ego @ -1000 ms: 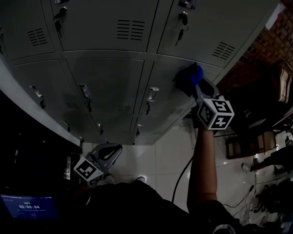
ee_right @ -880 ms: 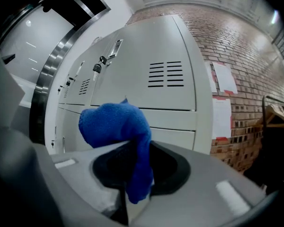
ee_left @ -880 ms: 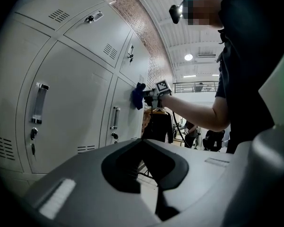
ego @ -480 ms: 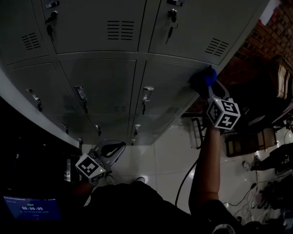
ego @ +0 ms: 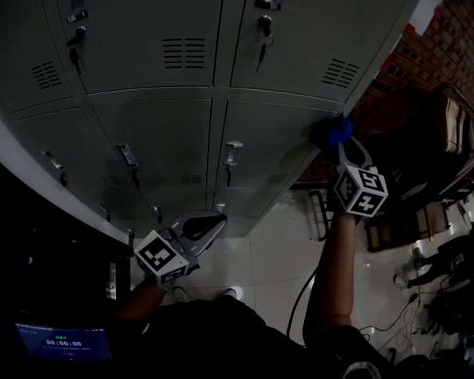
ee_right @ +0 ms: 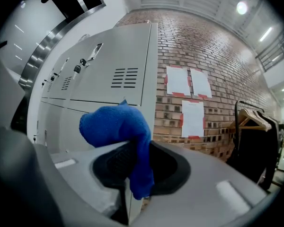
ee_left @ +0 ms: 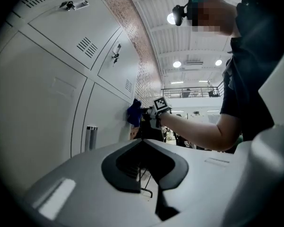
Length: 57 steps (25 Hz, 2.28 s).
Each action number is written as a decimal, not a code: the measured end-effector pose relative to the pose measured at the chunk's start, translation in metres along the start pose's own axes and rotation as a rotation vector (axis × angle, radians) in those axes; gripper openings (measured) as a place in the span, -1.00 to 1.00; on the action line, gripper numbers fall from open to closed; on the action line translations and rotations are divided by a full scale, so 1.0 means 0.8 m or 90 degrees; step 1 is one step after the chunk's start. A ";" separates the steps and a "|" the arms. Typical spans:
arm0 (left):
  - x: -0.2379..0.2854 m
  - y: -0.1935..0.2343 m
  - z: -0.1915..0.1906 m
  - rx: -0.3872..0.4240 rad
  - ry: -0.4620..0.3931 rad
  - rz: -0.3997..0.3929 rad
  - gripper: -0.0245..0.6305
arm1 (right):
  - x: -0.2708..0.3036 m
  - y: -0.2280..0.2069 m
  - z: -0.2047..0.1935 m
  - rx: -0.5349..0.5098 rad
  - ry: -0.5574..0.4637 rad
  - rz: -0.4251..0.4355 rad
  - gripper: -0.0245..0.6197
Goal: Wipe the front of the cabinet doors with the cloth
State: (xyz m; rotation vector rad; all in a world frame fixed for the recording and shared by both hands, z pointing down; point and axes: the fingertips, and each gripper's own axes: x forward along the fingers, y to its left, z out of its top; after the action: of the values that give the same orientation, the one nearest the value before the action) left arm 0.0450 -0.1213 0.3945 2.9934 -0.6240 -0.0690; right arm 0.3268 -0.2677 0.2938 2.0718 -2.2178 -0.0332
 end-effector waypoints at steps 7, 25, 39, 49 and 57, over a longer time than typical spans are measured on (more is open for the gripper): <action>0.000 0.003 0.009 -0.021 0.008 0.014 -0.93 | -0.016 0.118 0.005 0.020 -0.024 0.117 -0.70; -0.021 -0.015 0.035 -0.013 -0.013 0.008 -0.93 | 0.054 0.280 -0.017 0.016 -0.010 0.248 -0.70; -0.002 -0.037 0.017 -0.016 0.008 -0.028 -0.93 | 0.042 0.128 -0.045 0.049 0.014 0.105 -0.70; 0.016 -0.046 0.004 -0.026 0.020 -0.035 -0.93 | 0.034 0.043 -0.064 0.082 0.028 0.045 -0.70; 0.015 -0.056 -0.001 -0.026 0.026 -0.045 -0.93 | 0.019 -0.005 -0.085 0.087 0.038 -0.022 -0.70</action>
State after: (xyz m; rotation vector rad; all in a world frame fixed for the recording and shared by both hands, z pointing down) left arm 0.0742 -0.0849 0.3908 2.9695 -0.5054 -0.0255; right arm 0.3361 -0.2796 0.3621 2.1483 -2.2079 0.1796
